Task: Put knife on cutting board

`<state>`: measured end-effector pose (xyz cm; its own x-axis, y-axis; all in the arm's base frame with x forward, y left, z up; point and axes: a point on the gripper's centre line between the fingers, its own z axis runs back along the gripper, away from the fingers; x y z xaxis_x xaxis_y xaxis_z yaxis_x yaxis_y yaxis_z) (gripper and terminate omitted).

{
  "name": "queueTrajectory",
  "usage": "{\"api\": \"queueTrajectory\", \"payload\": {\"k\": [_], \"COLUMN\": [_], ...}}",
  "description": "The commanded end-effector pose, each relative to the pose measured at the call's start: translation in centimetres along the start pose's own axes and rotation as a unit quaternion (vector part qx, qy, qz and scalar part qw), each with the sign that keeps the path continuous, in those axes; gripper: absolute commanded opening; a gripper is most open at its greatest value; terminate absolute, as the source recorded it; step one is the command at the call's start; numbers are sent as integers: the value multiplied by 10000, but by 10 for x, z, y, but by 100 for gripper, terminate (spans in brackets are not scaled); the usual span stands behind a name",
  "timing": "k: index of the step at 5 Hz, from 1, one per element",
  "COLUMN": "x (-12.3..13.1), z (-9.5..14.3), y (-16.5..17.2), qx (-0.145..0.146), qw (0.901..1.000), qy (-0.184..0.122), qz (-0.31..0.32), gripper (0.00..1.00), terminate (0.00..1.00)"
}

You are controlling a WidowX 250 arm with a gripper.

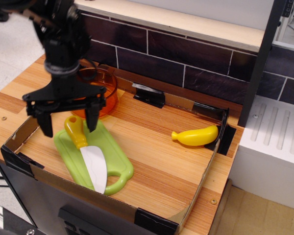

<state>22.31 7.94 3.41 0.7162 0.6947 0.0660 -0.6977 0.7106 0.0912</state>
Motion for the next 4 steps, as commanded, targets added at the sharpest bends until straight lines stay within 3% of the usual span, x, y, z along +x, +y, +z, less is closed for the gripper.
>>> {"api": "queueTrajectory", "payload": {"k": [1,2,3,4], "x": [4,18,39,39], "z": [52,66,78,78], "y": [-15,-22,-22,-22], "qx": [-310,-78,128,128], "qw": [9991,9983,9980,9980], "qy": [-264,-551,-456,-456], "qz": [67,166,420,420], "gripper": [100,100,100,100], "terminate": [0,0,0,0]}}
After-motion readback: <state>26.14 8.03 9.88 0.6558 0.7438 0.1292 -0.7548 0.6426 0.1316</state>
